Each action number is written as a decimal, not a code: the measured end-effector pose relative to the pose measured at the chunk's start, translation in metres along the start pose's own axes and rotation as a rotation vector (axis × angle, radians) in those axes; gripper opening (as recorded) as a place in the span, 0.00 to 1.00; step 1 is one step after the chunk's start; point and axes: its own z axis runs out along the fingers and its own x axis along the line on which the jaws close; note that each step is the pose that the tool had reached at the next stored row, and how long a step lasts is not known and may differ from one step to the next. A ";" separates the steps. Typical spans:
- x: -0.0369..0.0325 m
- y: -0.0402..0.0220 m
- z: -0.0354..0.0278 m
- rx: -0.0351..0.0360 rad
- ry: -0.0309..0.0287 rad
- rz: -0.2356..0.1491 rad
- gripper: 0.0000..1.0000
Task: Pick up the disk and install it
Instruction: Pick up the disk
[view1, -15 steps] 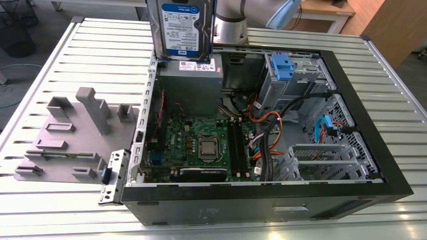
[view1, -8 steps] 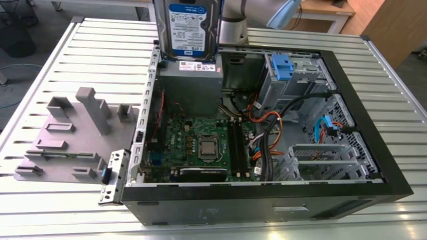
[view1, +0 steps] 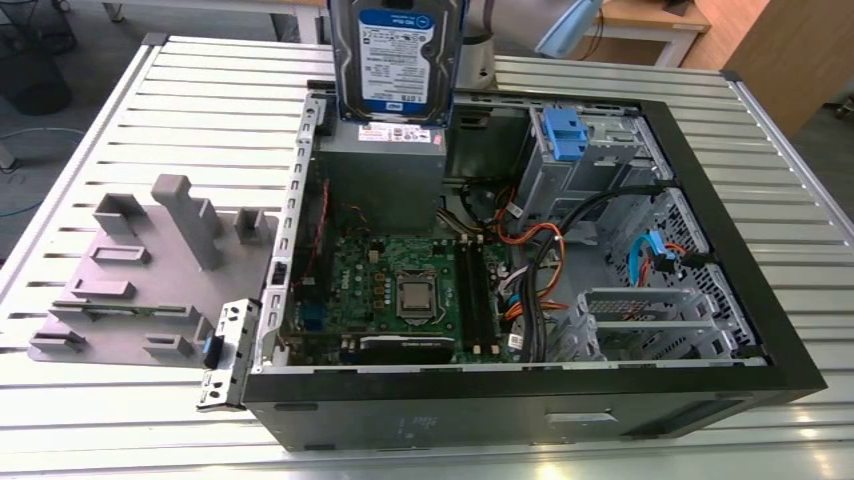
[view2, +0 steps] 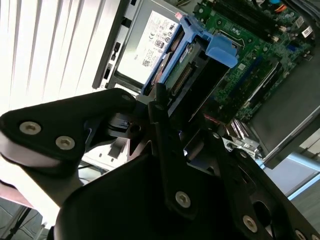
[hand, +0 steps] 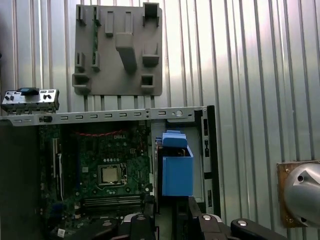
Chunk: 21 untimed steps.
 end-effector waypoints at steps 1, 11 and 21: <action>-0.0002 -0.0027 -0.0001 0.0000 0.0000 0.000 0.35; -0.0026 -0.0350 -0.0010 0.0000 0.0000 0.000 0.35; -0.0046 -0.0619 -0.0019 0.0000 0.0001 0.000 0.35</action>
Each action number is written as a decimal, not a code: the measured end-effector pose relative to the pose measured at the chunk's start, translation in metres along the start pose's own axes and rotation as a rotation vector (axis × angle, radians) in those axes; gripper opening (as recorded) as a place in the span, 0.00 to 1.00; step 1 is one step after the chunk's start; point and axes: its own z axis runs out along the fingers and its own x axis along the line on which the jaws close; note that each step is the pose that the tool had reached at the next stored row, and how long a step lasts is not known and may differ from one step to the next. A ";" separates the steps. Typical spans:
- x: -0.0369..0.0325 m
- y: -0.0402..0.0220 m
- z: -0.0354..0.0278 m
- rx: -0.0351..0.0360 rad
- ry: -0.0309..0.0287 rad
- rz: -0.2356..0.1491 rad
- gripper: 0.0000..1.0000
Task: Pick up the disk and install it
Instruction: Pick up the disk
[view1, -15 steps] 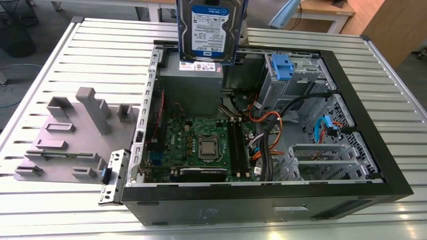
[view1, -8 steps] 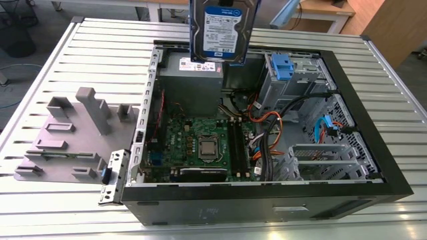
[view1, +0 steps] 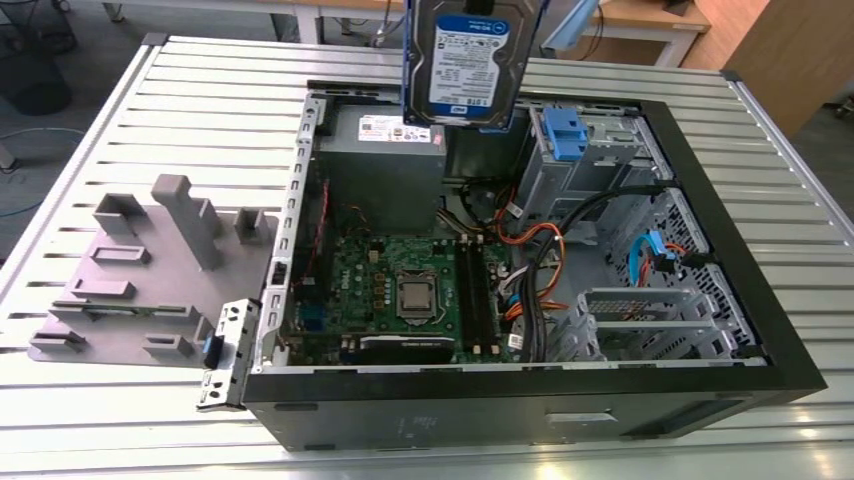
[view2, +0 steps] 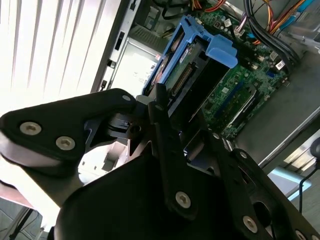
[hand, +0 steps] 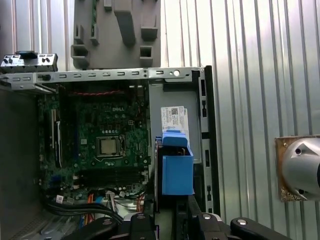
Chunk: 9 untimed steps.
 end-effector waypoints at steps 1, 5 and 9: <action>-0.0002 -0.0026 0.0000 0.0000 0.0000 0.000 0.35; -0.0009 -0.0129 -0.0003 0.0000 -0.0001 0.000 0.35; -0.0016 -0.0223 -0.0005 0.0000 -0.0001 0.000 0.35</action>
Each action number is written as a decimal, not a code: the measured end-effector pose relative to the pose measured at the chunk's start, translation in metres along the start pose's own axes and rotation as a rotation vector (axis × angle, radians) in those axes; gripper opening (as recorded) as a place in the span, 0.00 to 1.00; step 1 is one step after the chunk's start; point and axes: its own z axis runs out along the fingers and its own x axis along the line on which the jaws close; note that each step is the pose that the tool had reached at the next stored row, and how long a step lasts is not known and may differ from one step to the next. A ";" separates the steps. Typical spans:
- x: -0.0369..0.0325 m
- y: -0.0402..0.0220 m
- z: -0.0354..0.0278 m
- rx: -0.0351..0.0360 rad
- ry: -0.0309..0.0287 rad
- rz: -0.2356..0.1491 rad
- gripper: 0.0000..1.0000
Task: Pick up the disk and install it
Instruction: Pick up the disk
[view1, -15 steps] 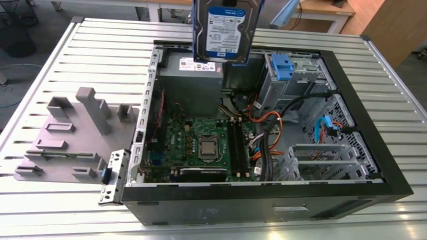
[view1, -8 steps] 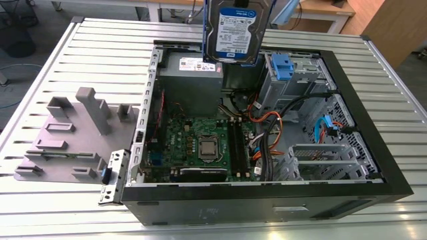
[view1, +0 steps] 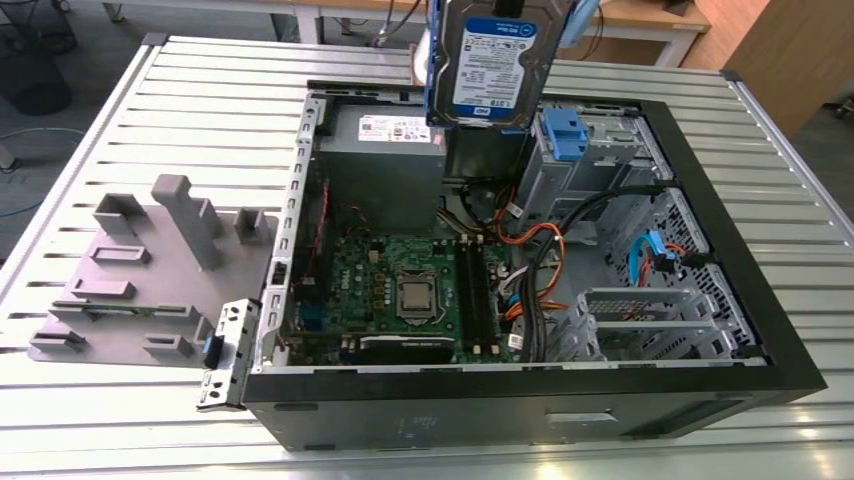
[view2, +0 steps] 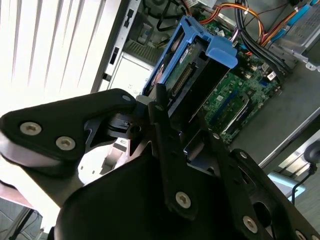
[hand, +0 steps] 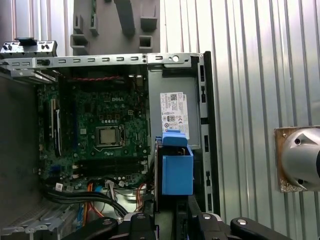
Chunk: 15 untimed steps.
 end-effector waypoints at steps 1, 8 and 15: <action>-0.0001 -0.0020 0.0000 0.0000 0.0000 0.000 0.35; -0.0002 -0.0030 -0.0001 0.0000 0.0000 0.000 0.35; 0.0054 -0.0034 -0.0005 0.0002 0.0034 0.000 0.35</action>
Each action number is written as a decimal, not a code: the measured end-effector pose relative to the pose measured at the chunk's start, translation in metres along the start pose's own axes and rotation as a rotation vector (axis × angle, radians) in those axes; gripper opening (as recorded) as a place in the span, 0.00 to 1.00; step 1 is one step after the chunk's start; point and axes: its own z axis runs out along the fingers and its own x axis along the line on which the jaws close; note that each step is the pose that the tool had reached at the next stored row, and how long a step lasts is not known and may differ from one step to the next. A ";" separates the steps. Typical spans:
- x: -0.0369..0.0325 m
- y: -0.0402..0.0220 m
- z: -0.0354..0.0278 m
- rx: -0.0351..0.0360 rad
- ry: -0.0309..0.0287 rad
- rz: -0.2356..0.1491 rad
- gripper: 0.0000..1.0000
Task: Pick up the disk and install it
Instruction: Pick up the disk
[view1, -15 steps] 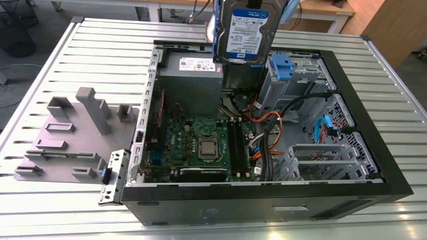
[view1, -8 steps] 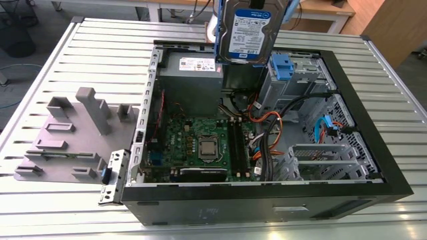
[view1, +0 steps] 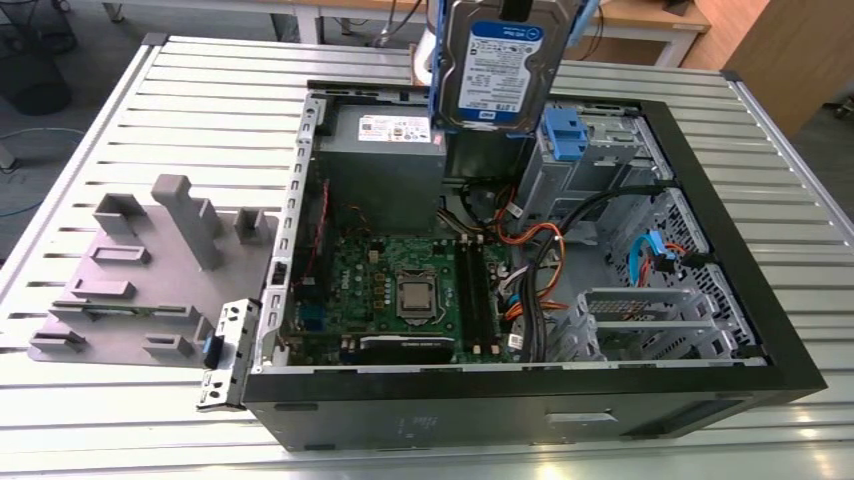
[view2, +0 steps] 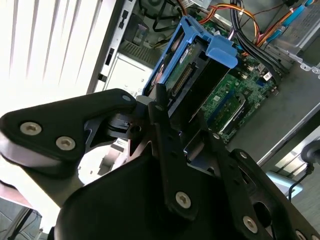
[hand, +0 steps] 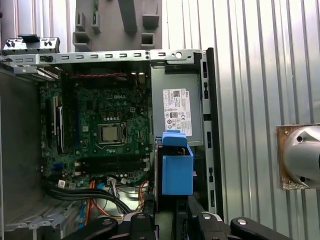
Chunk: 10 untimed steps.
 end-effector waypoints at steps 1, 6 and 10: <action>0.0015 -0.0001 -0.0001 0.0000 0.0007 0.000 0.35; 0.0111 -0.0008 -0.0007 0.0004 0.0053 0.000 0.35; 0.0204 -0.0015 -0.0013 0.0008 0.0095 0.000 0.35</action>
